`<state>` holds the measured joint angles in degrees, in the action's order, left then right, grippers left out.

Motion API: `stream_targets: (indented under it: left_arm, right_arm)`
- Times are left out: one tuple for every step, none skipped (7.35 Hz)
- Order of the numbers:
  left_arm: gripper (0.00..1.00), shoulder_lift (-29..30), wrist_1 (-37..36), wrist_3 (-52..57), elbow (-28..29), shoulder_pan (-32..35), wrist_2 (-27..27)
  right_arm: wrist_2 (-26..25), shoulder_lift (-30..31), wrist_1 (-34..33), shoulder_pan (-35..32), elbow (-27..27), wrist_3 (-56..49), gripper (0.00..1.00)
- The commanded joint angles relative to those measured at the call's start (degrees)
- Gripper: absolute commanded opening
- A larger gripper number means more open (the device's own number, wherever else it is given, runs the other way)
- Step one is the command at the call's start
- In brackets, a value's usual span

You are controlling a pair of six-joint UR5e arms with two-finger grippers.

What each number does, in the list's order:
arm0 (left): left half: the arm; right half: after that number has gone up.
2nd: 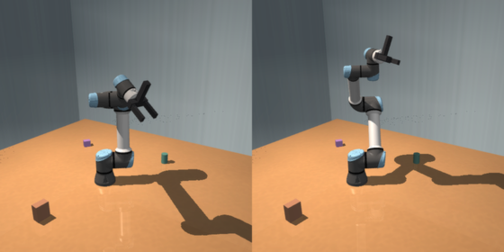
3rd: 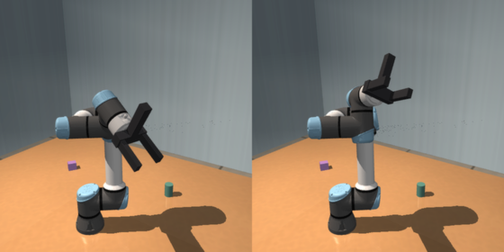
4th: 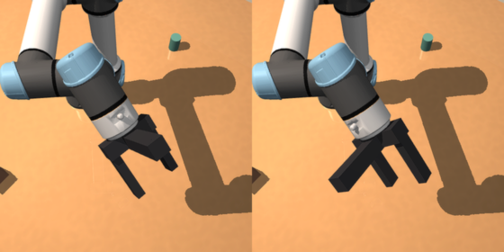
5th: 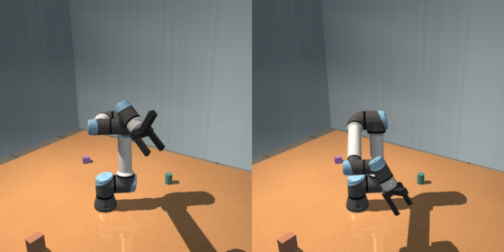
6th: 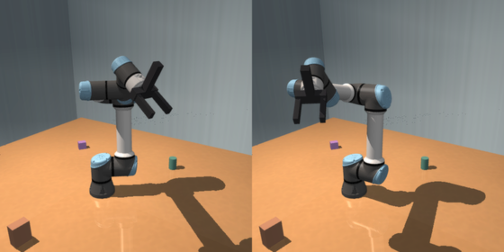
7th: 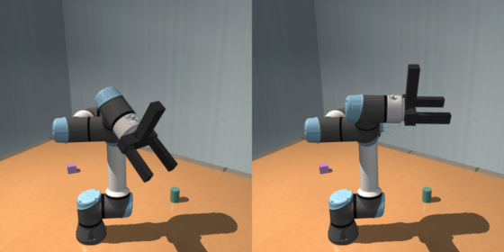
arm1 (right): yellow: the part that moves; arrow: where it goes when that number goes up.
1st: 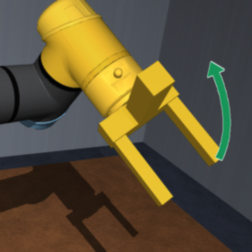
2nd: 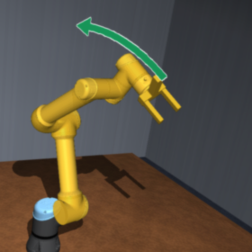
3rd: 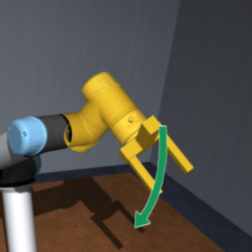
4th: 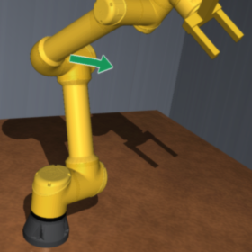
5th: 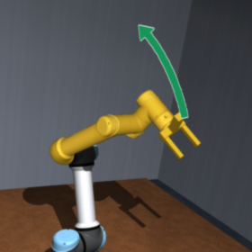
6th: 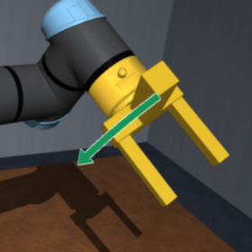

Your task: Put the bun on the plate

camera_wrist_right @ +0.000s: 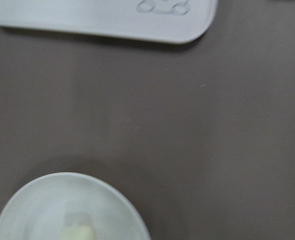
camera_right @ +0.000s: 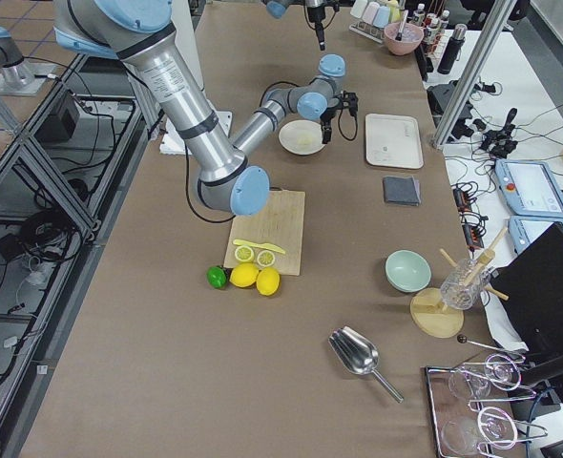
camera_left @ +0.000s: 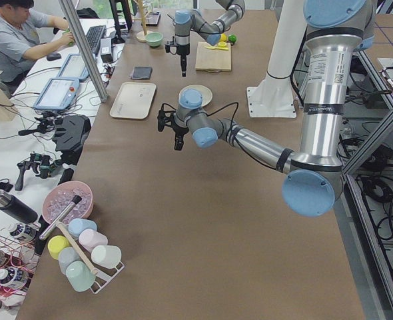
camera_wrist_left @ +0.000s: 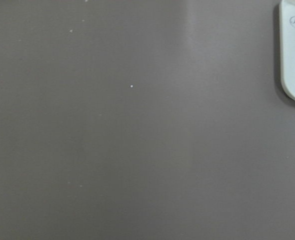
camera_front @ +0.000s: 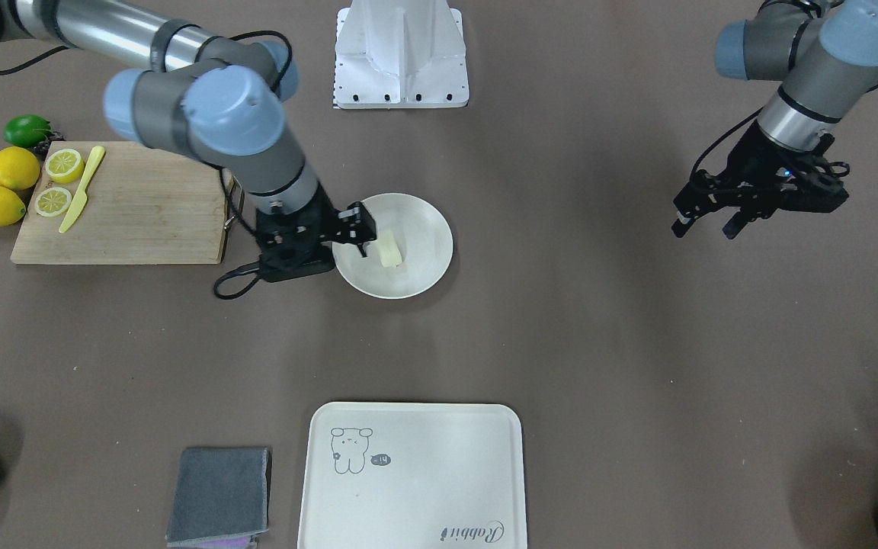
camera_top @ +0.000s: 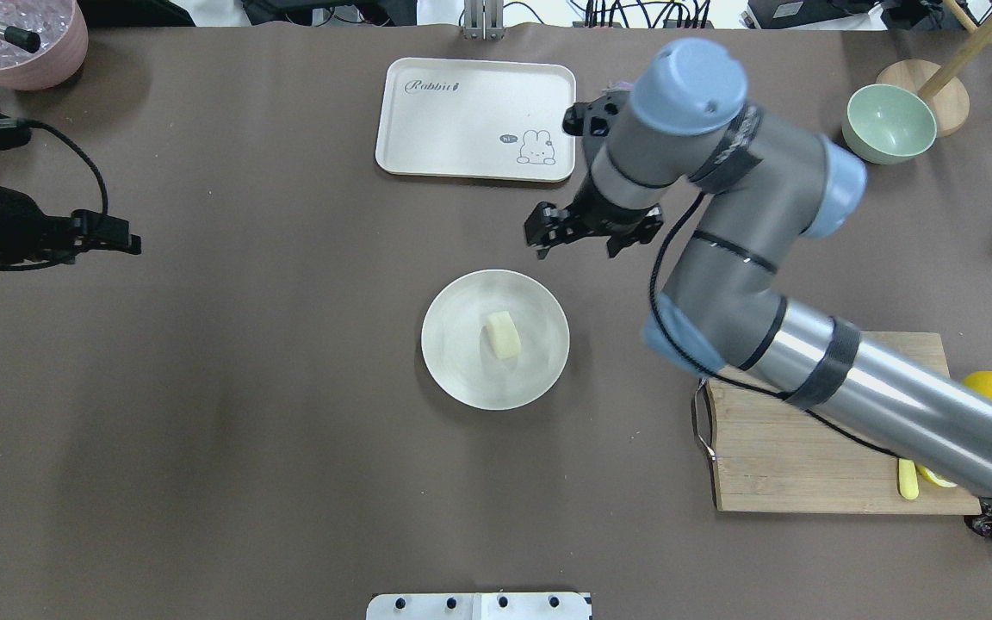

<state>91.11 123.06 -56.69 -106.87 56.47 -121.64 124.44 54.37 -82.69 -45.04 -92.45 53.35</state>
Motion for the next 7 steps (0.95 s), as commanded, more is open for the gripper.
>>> stream_targets:
  left_arm:
    - [0.96, -2.86, -0.19, 23.62, 6.46, 14.38, -12.77]
    - [0.96, -5.91, -0.19, 34.61, 8.94, 20.90, -17.71]
    - [0.96, -8.38, -0.88, 39.85, 10.09, 24.01, -20.98]
    - [0.97, -12.32, -1.24, 40.77, 10.11, 24.39, -22.32]
    - [0.97, -13.66, -1.33, 42.87, 10.11, 25.35, -22.24]
    - [0.97, -14.81, -1.24, 43.15, 9.76, 26.14, -22.24]
    - [0.97, -14.91, -1.24, 43.16, 9.58, 26.32, -22.24]
  right_arm:
    - [9.83, 11.67, -0.81, -16.32, -1.33, -23.69, 0.99]
    - [9.86, 17.91, -0.81, -22.14, -1.16, -35.39, 0.99]
    - [9.60, 23.54, -0.81, -27.59, -0.03, -45.60, 0.99]
    - [9.42, 27.60, -0.81, -33.48, 2.33, -56.41, 0.99]
    - [9.77, 30.51, -0.64, -39.10, 5.93, -67.04, 0.99]
    - [9.42, 32.89, -0.46, -42.99, 8.40, -72.72, 1.00]
    - [9.25, 36.56, 0.15, -45.38, 8.68, -75.56, 0.99]
